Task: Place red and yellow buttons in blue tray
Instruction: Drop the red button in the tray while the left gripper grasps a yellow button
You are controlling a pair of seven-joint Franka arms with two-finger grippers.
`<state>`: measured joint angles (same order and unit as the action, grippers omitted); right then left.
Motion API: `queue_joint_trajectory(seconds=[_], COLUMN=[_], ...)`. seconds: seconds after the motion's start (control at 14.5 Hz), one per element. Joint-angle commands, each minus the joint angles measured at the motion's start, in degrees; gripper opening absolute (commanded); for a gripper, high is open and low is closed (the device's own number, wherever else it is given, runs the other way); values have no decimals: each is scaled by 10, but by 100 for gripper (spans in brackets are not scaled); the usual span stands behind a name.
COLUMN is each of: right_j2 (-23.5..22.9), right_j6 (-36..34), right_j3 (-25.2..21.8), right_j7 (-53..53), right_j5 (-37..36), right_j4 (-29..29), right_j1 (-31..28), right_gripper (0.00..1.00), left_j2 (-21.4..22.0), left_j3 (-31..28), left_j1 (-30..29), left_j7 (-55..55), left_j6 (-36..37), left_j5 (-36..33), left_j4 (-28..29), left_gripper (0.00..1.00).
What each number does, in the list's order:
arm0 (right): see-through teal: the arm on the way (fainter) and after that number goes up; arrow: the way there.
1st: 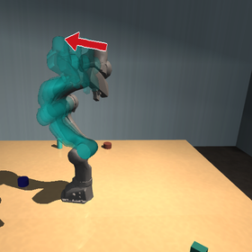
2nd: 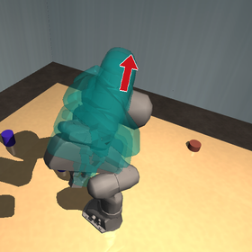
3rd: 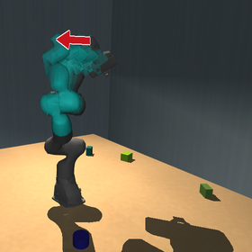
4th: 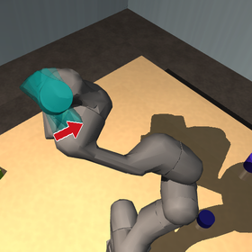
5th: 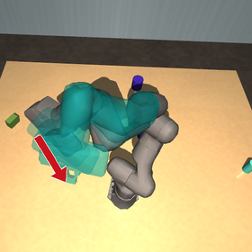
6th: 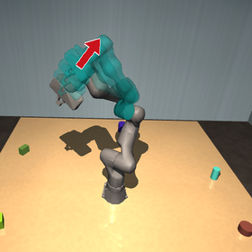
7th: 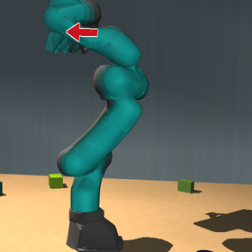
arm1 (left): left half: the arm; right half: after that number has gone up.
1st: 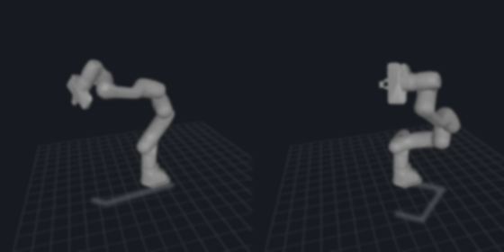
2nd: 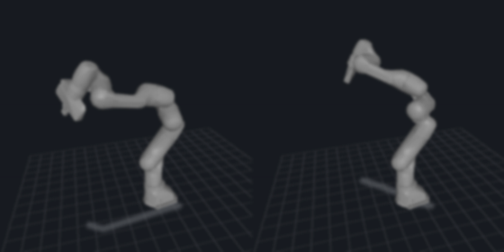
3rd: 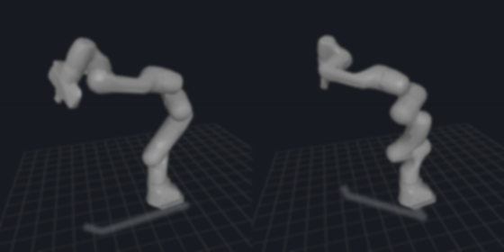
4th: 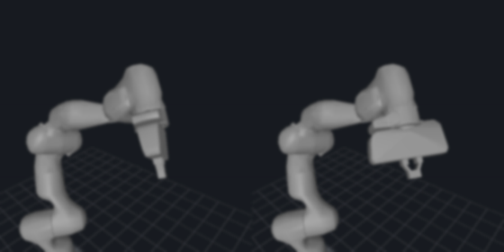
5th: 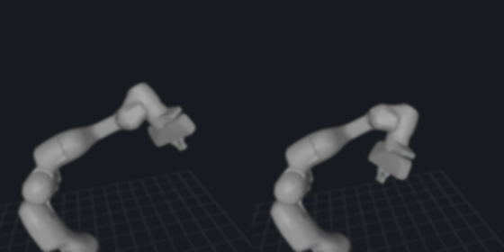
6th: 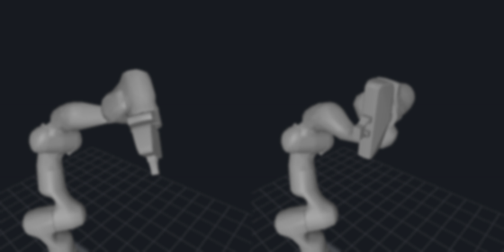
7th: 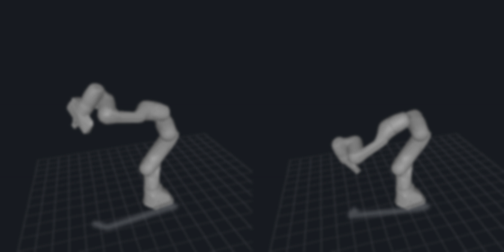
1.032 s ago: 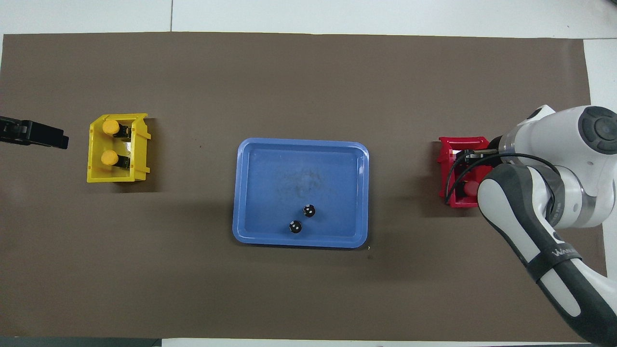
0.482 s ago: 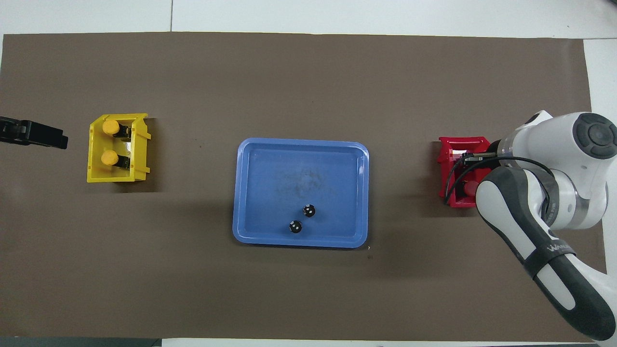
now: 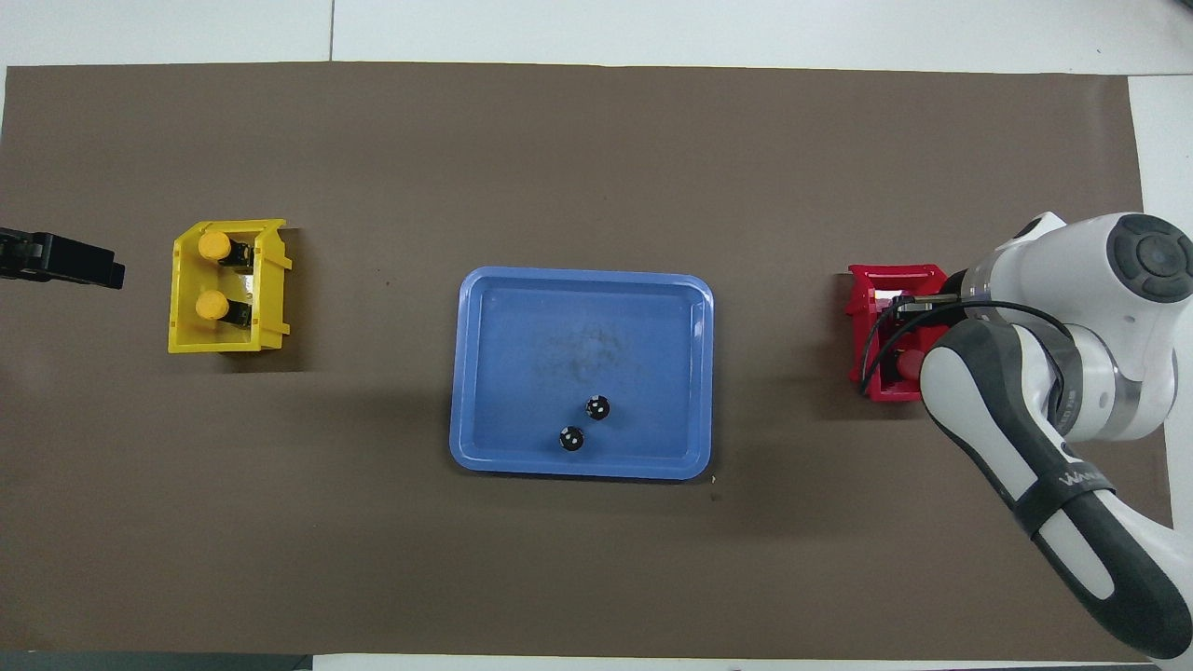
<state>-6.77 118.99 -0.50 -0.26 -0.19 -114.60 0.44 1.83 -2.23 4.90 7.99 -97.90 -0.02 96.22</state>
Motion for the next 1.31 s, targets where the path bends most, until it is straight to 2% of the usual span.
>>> queue_joint_trajectory(seconds=[0.0,0.21,0.34,0.48,0.69,0.76,1.03,1.24], right_j2=[-31,-67,-85,-104,-170,-179,-201,-200], right_j6=[-93,-149,-127,-77,-31,-17,8,33], right_j3=[4,4,5,4,4,4,4,4], right_j7=[4,-69,-157,-254,-371,-390,-425,-445], right_j5=[-24,-18,-4,2,-6,-8,-10,-10], right_j4=[110,205,233,232,253,250,243,207], right_j1=[10,64,117,191,279,297,334,345], right_gripper=[15,15,15,15,14,14,14,16], left_j2=[14,-40,-81,-118,-151,-159,-169,-170], left_j3=[0,0,0,0,0,0,0,0], left_j1=[-6,-7,-7,-7,-9,-15,-18,-21], left_j7=[7,4,0,-25,-44,-44,-44,-44], left_j6=[-111,-192,-241,-288,-330,-337,-342,-344], left_j5=[6,7,10,12,20,20,20,21], left_j4=[85,106,106,103,103,103,106,116], left_gripper=[96,77,77,76,75,75,75,75])
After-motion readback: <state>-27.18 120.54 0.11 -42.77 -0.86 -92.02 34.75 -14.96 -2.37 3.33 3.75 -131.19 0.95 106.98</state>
